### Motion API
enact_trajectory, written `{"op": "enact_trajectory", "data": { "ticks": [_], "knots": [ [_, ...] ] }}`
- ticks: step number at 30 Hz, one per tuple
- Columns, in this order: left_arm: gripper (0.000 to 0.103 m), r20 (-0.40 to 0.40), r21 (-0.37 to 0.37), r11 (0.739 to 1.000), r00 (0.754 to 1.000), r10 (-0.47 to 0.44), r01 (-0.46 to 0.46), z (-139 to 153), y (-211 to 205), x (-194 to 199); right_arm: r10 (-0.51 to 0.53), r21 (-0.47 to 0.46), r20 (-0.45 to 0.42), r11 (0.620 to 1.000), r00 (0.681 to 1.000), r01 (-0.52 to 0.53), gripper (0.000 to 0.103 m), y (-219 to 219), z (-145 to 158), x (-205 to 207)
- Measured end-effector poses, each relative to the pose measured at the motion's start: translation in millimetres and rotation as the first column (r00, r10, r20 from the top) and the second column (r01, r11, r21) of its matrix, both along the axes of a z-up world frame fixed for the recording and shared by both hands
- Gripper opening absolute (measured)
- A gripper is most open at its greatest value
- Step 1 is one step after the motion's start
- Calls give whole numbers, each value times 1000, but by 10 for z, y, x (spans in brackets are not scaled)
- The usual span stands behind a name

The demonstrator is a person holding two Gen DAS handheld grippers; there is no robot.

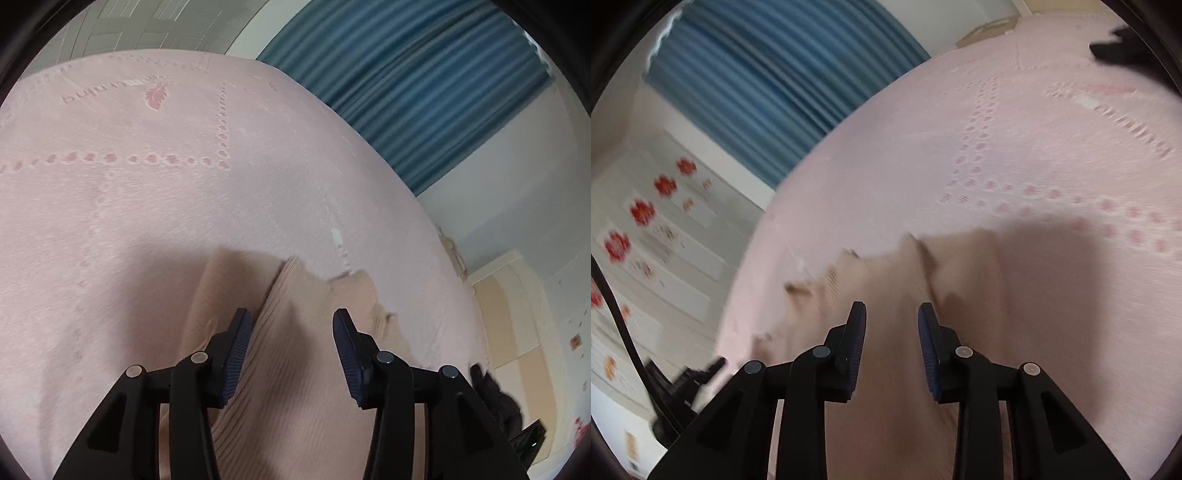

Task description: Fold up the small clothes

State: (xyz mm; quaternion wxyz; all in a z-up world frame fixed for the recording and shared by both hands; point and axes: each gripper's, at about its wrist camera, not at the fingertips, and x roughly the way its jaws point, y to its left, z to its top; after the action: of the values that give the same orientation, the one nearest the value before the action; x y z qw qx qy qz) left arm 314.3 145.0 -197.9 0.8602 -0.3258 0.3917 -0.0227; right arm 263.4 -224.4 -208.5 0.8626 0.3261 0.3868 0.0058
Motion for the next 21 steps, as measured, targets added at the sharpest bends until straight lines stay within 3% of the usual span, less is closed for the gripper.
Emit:
{"op": "enact_trajectory", "data": {
  "ticks": [4, 6, 9, 13, 17, 21],
  "knots": [
    [59, -20, 113, 993, 999, -39, 41, 9, -4, -498, 40, -184, -74, 981, 996, -53, 39, 81, 52, -505],
    [62, -43, 141, 988, 997, -64, 69, -18, -12, -791, 70, -214, -102, 973, 992, -90, 40, 125, 40, -706],
    [68, -62, 152, 980, 991, -117, 125, -115, -52, -1173, 149, -198, -142, 964, 979, -175, 48, 223, -57, -996],
    [68, -124, 31, 989, 983, -137, 142, -409, 13, -1279, 181, -136, -213, 968, 960, -212, 49, 322, -343, -1138],
    [68, -106, -95, 990, 988, -116, 106, -493, 130, -1131, 166, -80, -184, 980, 969, -183, 51, 342, -379, -1093],
    [66, -86, -99, 991, 991, -100, 91, -545, 145, -920, 118, -8, -183, 993, 976, -121, 50, 248, -474, -842]
  ]
}}
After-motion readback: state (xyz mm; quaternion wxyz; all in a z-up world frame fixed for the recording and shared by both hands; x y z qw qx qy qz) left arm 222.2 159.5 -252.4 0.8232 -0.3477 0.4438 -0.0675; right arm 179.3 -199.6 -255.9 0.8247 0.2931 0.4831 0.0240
